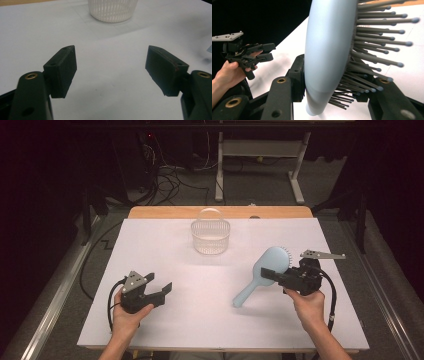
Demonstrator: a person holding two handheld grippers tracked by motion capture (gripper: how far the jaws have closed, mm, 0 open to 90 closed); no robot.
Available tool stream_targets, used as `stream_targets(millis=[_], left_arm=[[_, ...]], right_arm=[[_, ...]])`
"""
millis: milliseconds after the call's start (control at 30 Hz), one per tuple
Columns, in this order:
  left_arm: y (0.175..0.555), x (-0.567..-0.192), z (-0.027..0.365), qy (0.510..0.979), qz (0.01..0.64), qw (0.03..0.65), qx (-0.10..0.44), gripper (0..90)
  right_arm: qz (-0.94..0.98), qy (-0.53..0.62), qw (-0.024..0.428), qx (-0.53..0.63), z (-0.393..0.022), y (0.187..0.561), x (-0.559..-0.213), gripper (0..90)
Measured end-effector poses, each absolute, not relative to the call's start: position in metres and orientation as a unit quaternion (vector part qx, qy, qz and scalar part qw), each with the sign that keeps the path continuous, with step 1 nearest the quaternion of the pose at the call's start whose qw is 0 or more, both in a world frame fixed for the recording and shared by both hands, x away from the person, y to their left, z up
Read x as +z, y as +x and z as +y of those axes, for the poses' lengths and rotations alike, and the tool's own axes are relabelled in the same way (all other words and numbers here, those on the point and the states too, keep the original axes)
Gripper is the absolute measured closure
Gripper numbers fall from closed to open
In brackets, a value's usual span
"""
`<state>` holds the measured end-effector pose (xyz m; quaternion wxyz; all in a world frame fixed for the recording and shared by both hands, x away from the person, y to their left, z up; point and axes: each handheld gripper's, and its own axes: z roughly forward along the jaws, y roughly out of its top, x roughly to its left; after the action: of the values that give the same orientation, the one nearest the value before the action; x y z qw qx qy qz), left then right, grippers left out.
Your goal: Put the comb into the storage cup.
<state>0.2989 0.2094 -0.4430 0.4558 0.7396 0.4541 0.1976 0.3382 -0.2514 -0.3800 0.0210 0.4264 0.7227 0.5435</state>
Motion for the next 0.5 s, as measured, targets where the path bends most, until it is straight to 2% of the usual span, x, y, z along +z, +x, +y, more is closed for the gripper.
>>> stream_targets(millis=[500], left_arm=[[0.297, -0.452, 0.226, 0.721, 0.472, 0.456, 0.221, 24.9]], right_arm=[[0.727, 0.428, 0.03, 0.536, -0.249, 0.347, -0.368, 55.1]])
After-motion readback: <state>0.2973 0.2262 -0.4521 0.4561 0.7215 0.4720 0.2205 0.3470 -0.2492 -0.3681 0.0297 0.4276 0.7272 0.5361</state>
